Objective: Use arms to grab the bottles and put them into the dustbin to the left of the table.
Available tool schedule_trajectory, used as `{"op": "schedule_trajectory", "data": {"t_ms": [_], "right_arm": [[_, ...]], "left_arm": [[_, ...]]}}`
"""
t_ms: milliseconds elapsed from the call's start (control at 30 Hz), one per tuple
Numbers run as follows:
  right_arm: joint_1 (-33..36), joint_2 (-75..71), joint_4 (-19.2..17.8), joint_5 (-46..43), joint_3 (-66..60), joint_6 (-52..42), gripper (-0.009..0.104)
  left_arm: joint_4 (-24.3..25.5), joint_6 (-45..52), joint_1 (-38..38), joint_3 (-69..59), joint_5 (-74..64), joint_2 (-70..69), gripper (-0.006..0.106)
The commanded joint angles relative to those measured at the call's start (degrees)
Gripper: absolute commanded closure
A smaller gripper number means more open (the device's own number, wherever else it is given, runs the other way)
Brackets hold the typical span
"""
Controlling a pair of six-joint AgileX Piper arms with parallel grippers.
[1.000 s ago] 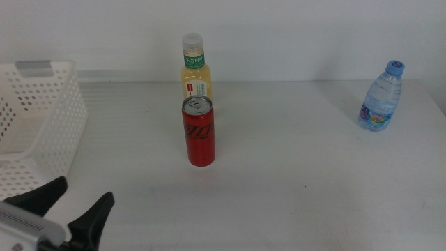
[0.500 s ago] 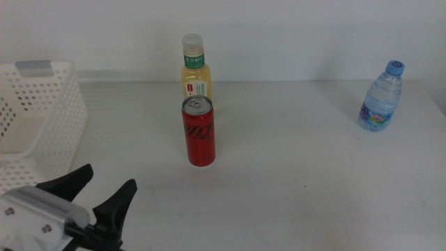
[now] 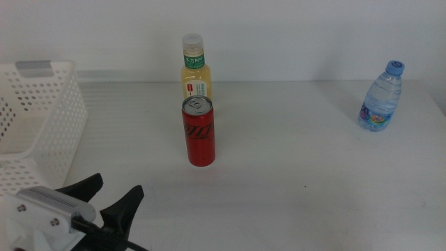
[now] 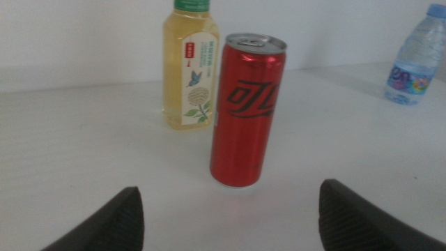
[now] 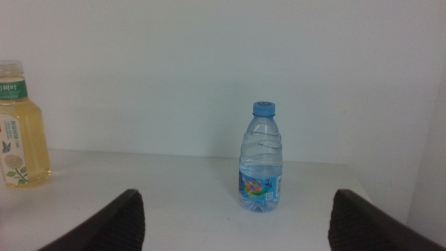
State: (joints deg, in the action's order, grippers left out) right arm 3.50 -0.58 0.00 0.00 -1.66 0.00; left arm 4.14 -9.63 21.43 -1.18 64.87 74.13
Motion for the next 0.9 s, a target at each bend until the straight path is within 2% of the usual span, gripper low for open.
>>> {"op": "schedule_trajectory", "data": {"t_ms": [0,200,467,567,867], "right_arm": [[-0.3,-1.5,-0.3,-4.5,0.5,-0.7,0.018],[-0.3,-1.5,-0.3,-4.5,0.5,-0.7,0.018],[-0.3,-1.5,-0.3,-4.5,0.5,-0.7,0.018],[-0.3,-1.5,-0.3,-4.5,0.5,-0.7,0.018],[-0.3,-1.5,-0.3,-4.5,0.5,-0.7,0.018]], "left_arm": [[0.3,-0.9,0.2,-0.9,10.5,-0.5,0.023],[0.2,2.4,0.0,1.3,7.3,-0.5,0.023],[0.1,4.4,0.0,10.1,-5.7,-0.4,0.018],[0.0,4.4,0.0,13.1,-6.9,1.2,0.011],[3.6,1.4,0.0,22.2,-5.0,12.7,0.010]]}}
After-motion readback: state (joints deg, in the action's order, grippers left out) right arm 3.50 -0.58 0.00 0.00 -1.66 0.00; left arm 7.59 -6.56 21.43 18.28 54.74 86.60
